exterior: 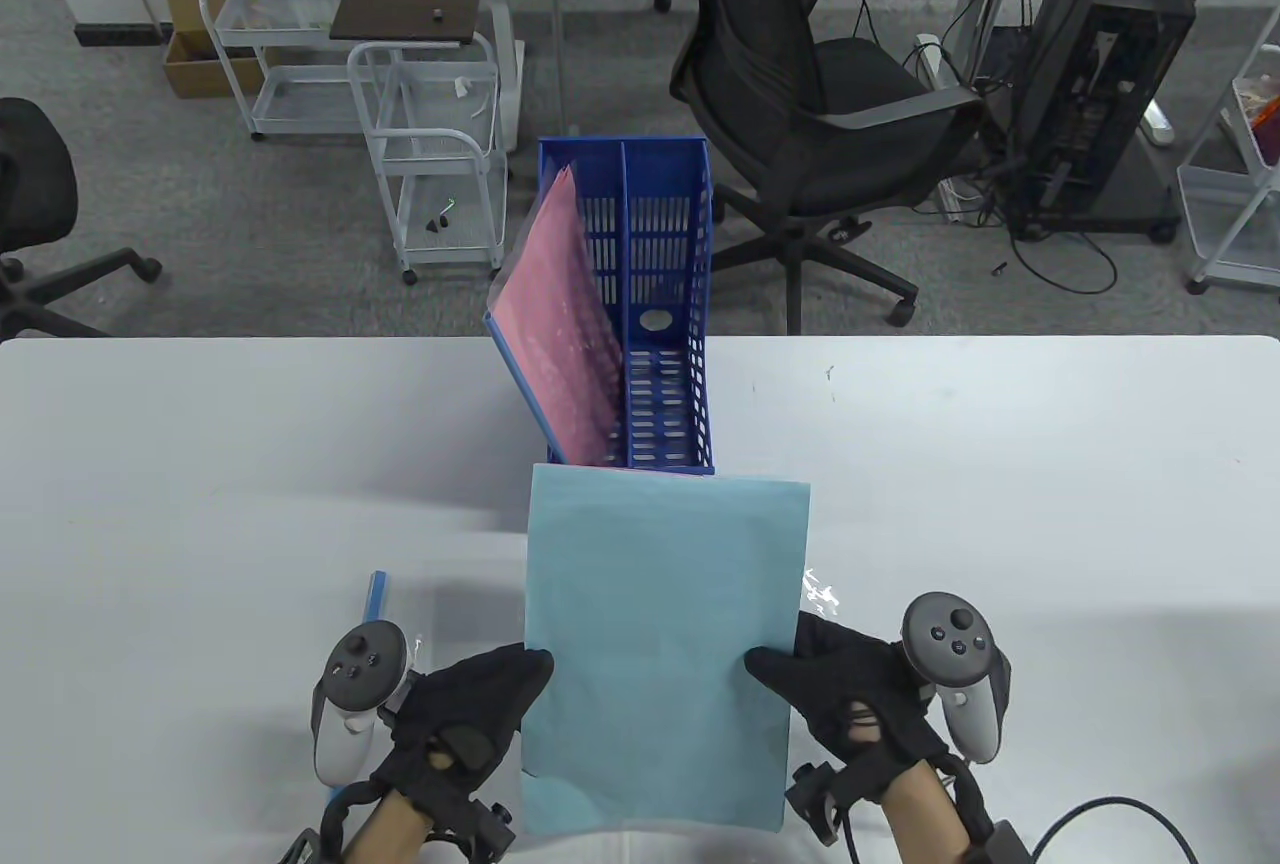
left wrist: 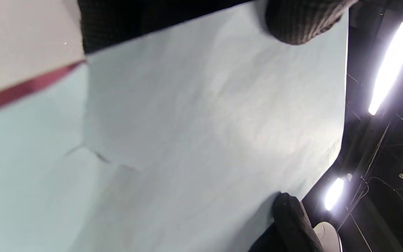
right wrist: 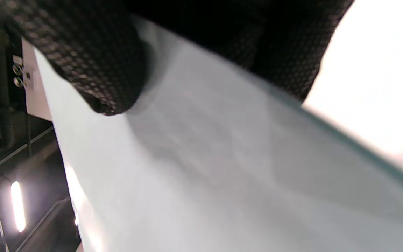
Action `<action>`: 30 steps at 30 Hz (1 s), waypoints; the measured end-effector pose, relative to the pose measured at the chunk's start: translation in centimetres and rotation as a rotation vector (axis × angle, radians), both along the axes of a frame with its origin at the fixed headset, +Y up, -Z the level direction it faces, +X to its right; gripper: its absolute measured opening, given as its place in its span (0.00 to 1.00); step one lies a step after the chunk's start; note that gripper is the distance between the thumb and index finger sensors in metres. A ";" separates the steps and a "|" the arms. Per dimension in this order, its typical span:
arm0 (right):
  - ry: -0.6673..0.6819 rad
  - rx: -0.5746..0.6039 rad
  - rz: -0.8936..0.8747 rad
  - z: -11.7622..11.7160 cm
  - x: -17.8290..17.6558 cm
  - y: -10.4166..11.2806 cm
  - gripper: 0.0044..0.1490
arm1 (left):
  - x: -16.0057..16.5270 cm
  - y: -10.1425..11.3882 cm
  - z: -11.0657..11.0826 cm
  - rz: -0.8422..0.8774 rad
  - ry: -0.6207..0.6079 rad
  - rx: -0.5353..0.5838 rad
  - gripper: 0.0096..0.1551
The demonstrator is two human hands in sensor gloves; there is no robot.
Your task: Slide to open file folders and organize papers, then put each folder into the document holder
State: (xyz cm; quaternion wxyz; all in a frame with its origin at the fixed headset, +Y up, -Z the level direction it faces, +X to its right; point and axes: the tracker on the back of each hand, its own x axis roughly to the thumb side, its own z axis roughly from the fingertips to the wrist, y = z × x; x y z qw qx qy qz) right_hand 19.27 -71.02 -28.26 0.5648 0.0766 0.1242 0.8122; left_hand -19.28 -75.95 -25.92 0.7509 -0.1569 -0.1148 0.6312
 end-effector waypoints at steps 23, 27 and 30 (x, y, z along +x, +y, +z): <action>-0.131 -0.156 0.080 -1.7 3.3 -2.6 0.25 | -0.1 0.6 0.4 -0.281 0.140 0.106 0.30; -0.136 -0.258 0.133 -2.4 5.1 -3.8 0.25 | -1.0 2.2 0.8 -0.529 0.240 0.244 0.33; -0.123 -0.324 0.168 -2.8 6.0 -4.6 0.25 | -1.4 2.8 0.9 -0.703 0.298 0.299 0.35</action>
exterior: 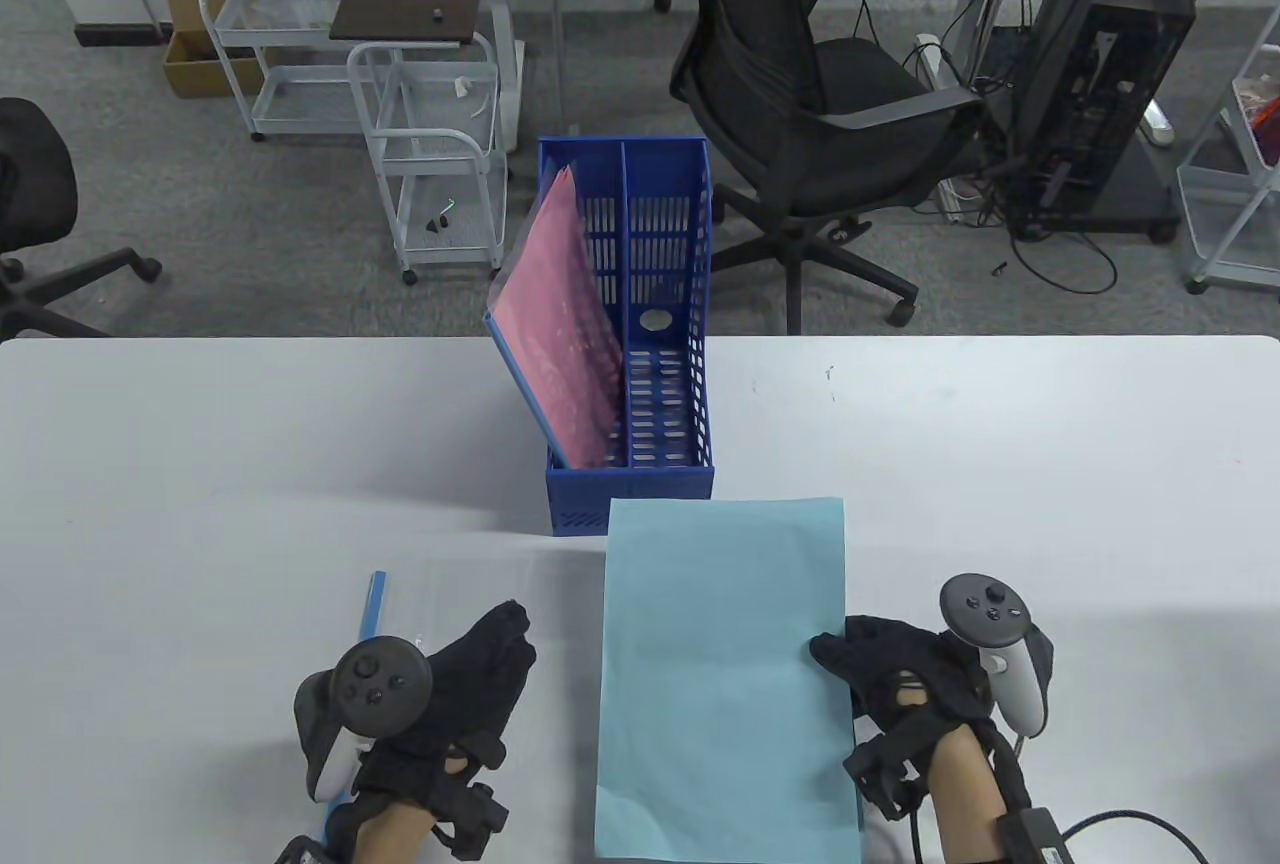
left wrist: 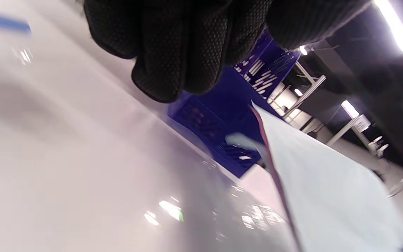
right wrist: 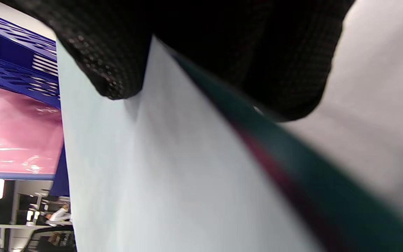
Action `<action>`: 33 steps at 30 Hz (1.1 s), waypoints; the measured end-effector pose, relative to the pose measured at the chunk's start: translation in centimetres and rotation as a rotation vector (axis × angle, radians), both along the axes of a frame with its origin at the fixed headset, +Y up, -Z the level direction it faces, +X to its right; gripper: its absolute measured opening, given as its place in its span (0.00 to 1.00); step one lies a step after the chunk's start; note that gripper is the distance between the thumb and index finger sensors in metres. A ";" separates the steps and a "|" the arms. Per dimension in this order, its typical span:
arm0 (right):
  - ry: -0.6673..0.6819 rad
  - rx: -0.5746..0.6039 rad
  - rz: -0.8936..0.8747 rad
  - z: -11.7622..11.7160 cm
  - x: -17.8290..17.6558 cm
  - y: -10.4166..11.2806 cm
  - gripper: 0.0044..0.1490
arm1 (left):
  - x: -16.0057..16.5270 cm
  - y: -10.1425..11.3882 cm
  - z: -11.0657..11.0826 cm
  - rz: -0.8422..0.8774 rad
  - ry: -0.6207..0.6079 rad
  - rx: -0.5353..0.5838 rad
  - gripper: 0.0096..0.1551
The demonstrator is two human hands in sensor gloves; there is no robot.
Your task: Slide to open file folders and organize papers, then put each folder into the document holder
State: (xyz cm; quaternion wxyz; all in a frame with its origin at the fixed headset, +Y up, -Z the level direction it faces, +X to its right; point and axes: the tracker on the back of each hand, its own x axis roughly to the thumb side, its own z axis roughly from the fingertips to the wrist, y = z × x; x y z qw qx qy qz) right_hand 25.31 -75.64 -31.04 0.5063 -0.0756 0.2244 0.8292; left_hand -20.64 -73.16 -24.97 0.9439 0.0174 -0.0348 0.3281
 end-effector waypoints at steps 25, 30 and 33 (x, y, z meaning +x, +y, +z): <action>0.063 0.097 0.868 1.5 -3.4 2.4 0.52 | -0.6 -1.3 -0.8 -0.379 0.164 -0.294 0.41; 0.210 0.056 0.983 1.7 -5.9 1.2 0.53 | -0.1 -1.8 -1.0 -0.455 0.166 -0.337 0.42; 0.254 0.048 1.055 1.9 -6.7 0.7 0.55 | 0.1 -2.3 -1.1 -0.469 0.158 -0.356 0.42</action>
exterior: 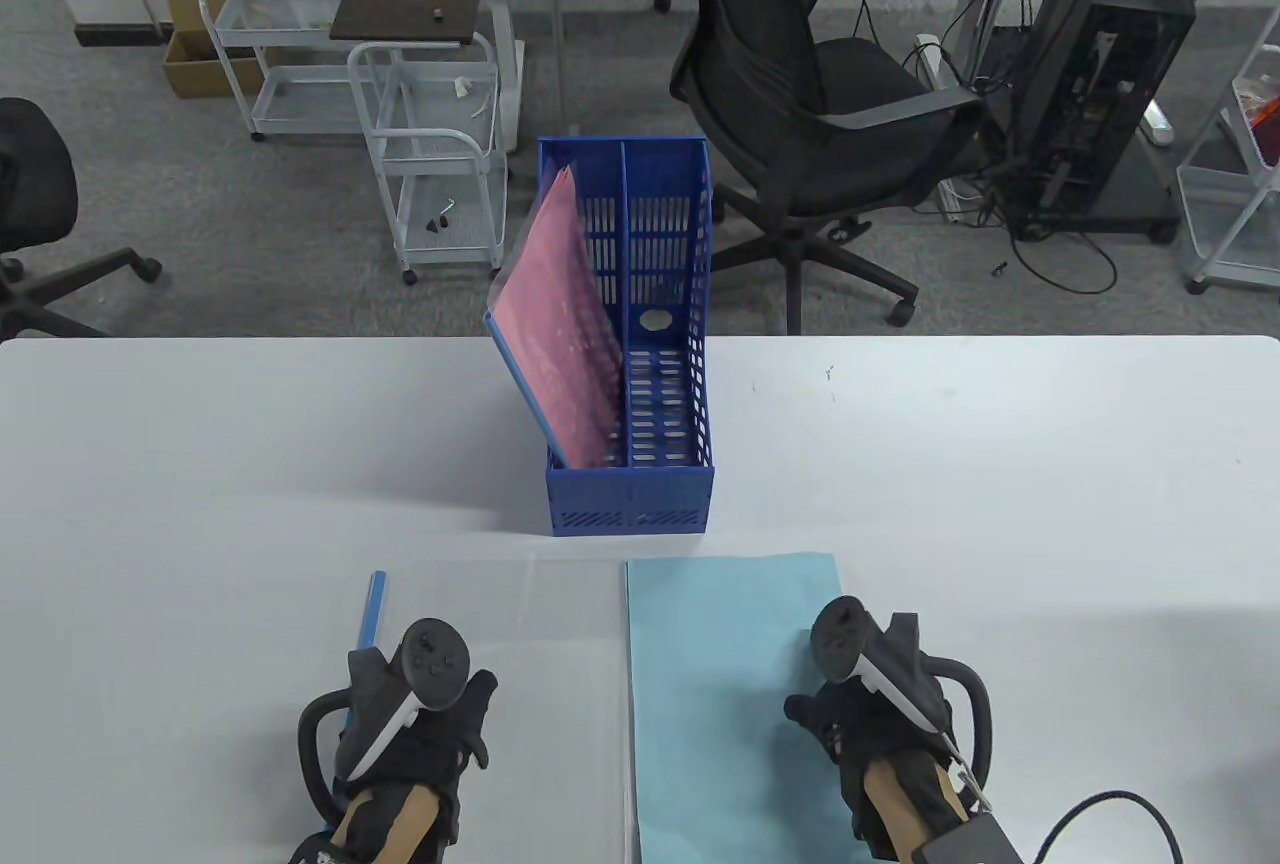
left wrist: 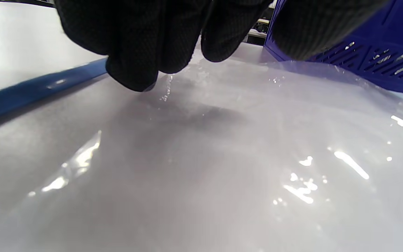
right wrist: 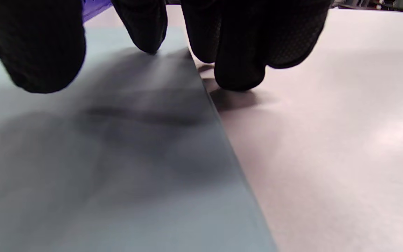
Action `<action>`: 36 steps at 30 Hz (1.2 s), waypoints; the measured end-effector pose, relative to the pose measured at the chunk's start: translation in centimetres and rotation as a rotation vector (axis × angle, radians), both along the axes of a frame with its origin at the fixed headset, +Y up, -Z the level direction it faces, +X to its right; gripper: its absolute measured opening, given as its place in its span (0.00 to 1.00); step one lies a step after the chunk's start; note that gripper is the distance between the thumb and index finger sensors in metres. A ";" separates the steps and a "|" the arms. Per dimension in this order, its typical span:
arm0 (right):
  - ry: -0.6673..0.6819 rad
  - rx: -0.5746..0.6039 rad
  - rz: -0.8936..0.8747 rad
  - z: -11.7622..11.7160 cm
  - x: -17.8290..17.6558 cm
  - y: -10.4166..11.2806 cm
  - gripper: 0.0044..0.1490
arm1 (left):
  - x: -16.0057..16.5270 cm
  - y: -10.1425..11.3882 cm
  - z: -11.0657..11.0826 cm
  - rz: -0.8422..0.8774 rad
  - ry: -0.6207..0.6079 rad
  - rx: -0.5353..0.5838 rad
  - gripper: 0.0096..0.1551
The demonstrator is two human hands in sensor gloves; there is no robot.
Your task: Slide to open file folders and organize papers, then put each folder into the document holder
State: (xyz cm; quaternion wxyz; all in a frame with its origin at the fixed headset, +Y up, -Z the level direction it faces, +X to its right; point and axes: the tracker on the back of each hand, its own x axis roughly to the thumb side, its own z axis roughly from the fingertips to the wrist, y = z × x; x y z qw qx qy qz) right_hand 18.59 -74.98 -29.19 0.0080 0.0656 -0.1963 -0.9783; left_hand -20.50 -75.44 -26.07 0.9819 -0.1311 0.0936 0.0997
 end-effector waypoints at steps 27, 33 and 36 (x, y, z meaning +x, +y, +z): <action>0.066 0.013 0.126 0.2 -2.2 -0.7 0.57 | 3.4 -0.4 0.4 0.194 -0.209 -0.044 0.40; 0.080 0.029 0.140 0.5 -3.1 -0.8 0.57 | 6.2 -1.6 0.4 0.603 -0.360 -0.156 0.44; 0.083 0.031 0.140 0.5 -3.2 -0.8 0.57 | 7.7 -2.9 0.2 0.977 -0.504 -0.273 0.43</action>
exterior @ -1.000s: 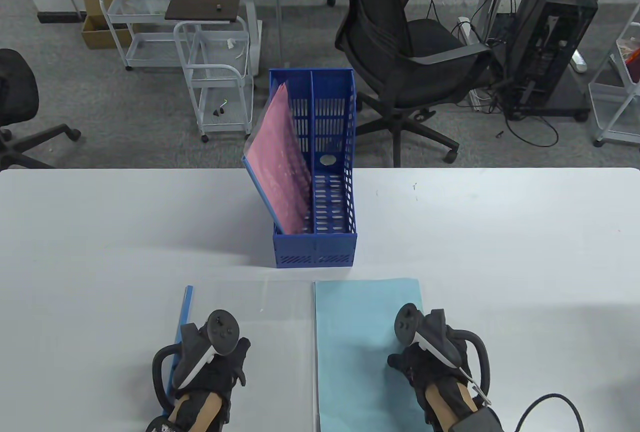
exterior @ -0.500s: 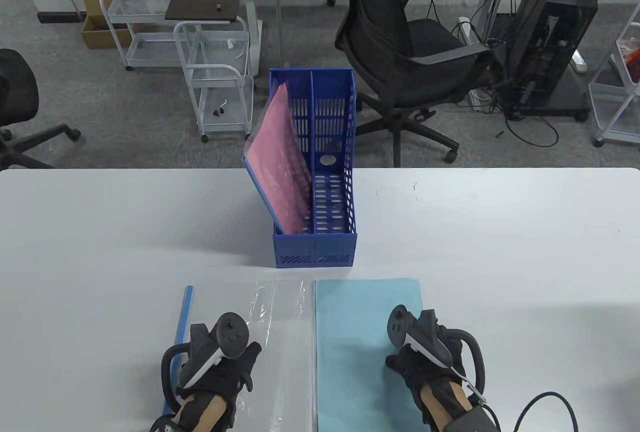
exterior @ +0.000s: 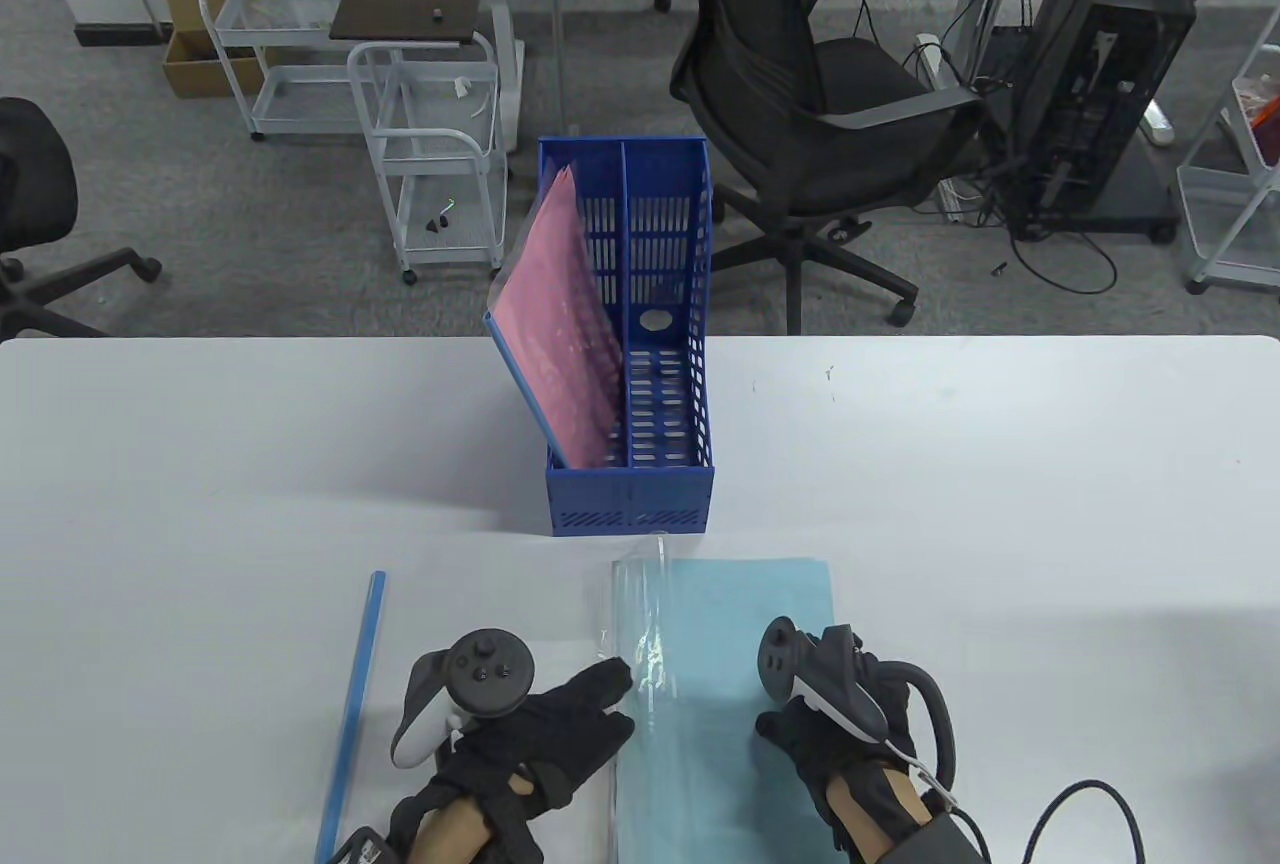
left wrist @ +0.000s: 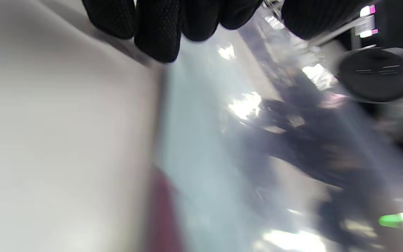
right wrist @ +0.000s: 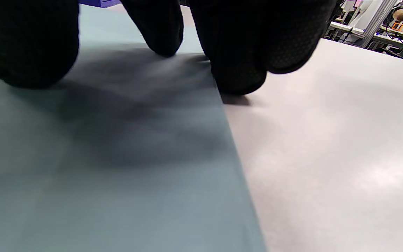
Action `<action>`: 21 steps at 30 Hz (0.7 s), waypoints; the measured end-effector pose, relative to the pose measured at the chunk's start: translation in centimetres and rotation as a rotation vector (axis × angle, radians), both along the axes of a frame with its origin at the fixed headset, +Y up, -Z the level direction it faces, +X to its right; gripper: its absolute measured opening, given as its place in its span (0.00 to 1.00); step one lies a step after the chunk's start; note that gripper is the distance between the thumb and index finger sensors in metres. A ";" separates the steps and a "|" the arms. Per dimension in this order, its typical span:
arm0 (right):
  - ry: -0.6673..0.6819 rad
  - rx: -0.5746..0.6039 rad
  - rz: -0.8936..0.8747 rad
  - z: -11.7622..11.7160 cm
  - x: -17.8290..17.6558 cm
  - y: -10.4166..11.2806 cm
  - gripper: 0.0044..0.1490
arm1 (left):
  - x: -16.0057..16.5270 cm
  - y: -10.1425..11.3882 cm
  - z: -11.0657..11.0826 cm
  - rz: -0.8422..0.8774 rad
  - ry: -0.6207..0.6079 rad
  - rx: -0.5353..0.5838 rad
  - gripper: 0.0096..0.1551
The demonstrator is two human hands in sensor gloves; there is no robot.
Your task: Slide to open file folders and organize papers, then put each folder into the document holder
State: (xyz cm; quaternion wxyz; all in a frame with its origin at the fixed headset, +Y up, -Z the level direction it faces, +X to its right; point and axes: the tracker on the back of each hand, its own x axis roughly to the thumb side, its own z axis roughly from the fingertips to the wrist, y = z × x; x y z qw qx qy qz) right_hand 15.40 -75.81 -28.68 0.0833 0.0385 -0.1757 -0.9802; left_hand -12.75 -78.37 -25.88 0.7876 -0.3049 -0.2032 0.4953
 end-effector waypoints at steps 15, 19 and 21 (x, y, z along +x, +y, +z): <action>0.005 -0.001 -0.005 0.0 0.0 -0.1 0.58 | 2.2 0.5 -1.3 -0.733 0.282 0.224 0.41; 0.010 0.004 -0.005 0.0 0.0 -0.1 0.57 | 4.8 0.6 -2.4 -0.839 0.299 0.246 0.43; 0.012 0.006 -0.005 0.0 0.0 -0.2 0.57 | 5.4 0.6 -2.8 -0.801 0.321 0.227 0.43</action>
